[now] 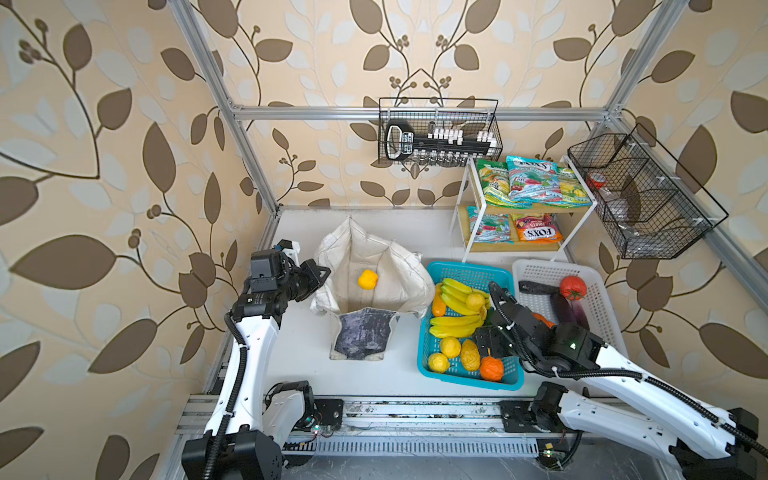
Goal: Place the food into the grocery bag and tie it
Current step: 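Move the right gripper back over the teal basket toward the yellow pear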
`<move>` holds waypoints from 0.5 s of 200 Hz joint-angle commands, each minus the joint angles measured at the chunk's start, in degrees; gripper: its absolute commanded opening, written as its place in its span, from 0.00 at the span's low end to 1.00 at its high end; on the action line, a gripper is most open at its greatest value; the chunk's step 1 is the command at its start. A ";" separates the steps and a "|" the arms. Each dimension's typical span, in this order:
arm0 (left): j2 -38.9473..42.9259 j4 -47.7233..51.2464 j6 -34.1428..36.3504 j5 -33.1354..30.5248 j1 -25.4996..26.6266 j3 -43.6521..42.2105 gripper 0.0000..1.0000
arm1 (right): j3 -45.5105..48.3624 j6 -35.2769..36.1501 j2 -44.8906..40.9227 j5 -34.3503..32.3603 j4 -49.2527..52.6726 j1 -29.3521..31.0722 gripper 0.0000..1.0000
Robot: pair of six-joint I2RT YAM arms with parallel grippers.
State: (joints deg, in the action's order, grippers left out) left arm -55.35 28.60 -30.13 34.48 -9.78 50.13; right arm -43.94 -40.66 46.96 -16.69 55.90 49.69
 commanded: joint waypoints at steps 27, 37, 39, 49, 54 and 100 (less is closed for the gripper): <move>0.63 -0.91 -0.31 3.22 0.01 -1.25 0.00 | 4.23 -8.57 -0.86 1.09 2.17 1.50 0.87; 0.64 -1.47 -0.71 3.57 -0.02 -1.43 0.00 | 5.37 -9.11 -0.51 0.76 1.45 1.24 0.87; 0.67 -1.45 -0.72 3.53 -0.05 -1.48 0.00 | 5.60 -9.24 -0.35 0.67 1.35 1.14 0.87; 0.56 -1.29 -0.71 3.24 -0.15 -1.61 0.00 | 6.62 -9.44 0.18 0.78 -0.08 0.94 0.87; 0.53 -1.17 -0.72 3.30 -0.10 -1.69 0.00 | 7.18 -9.45 0.44 0.78 -1.07 0.87 0.86; -0.02 -2.39 -1.63 4.98 -0.09 -2.13 0.00 | 8.16 -9.72 4.56 -2.27 -3.31 -0.03 0.83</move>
State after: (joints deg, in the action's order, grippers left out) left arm -55.35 26.92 -31.33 37.08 -9.80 49.04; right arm -36.84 -48.73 50.33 -16.47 53.56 50.09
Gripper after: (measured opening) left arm 0.046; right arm 0.832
